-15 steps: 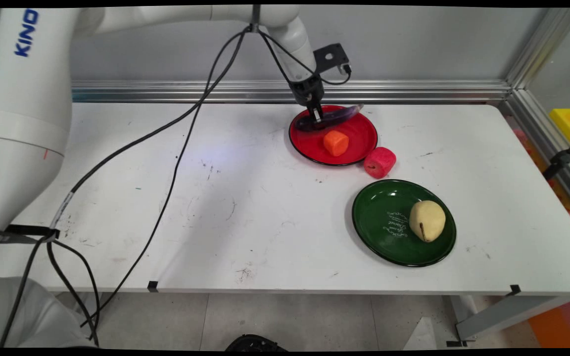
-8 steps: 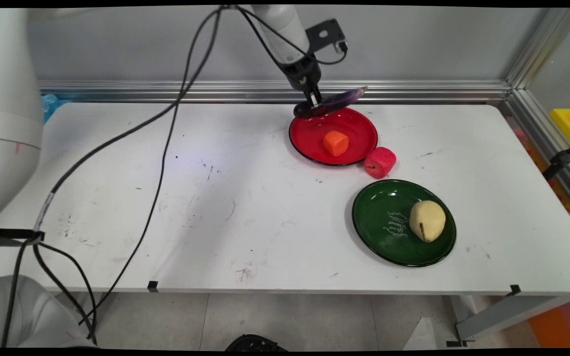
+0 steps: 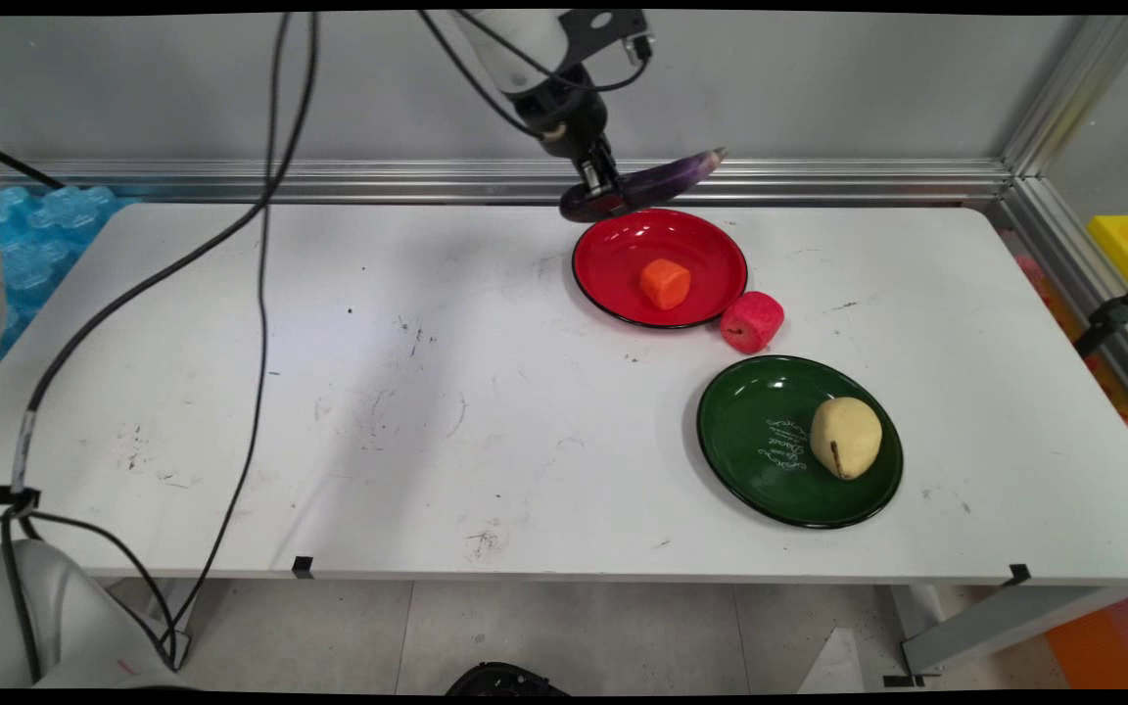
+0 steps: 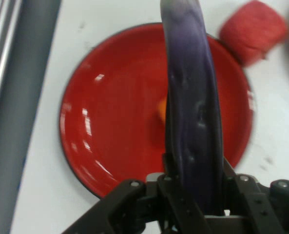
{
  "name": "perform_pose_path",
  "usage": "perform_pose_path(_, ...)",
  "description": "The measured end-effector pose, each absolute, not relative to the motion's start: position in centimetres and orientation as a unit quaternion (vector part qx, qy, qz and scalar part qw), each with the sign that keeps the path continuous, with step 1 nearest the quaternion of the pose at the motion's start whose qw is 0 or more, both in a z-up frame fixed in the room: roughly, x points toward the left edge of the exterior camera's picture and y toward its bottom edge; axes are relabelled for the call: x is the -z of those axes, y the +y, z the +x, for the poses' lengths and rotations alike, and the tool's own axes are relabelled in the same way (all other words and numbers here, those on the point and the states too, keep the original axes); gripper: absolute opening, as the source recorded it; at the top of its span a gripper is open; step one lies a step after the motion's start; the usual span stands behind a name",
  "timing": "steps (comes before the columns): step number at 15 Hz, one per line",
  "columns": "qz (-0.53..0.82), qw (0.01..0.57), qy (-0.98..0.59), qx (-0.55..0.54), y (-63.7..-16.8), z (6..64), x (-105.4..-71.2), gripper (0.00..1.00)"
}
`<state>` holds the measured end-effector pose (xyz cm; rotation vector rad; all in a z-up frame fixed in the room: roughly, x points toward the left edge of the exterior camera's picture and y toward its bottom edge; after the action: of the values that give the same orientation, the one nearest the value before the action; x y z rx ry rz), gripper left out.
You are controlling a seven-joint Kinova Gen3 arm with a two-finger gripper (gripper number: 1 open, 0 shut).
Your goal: Place the picked object on the table
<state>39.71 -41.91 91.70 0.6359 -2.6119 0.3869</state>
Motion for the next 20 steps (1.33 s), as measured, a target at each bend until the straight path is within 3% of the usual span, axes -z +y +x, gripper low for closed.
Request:
perform_pose_path(5, 0.196, 0.217, -0.949, -0.116, -36.7, 41.3, -92.9, 0.0)
perform_pose_path(10, 0.181, 0.213, -0.955, -0.095, -33.2, 41.8, -91.9, 0.0)
perform_pose_path(20, 0.16, 0.192, -0.966, -0.068, -31.3, 40.5, -84.6, 0.0)
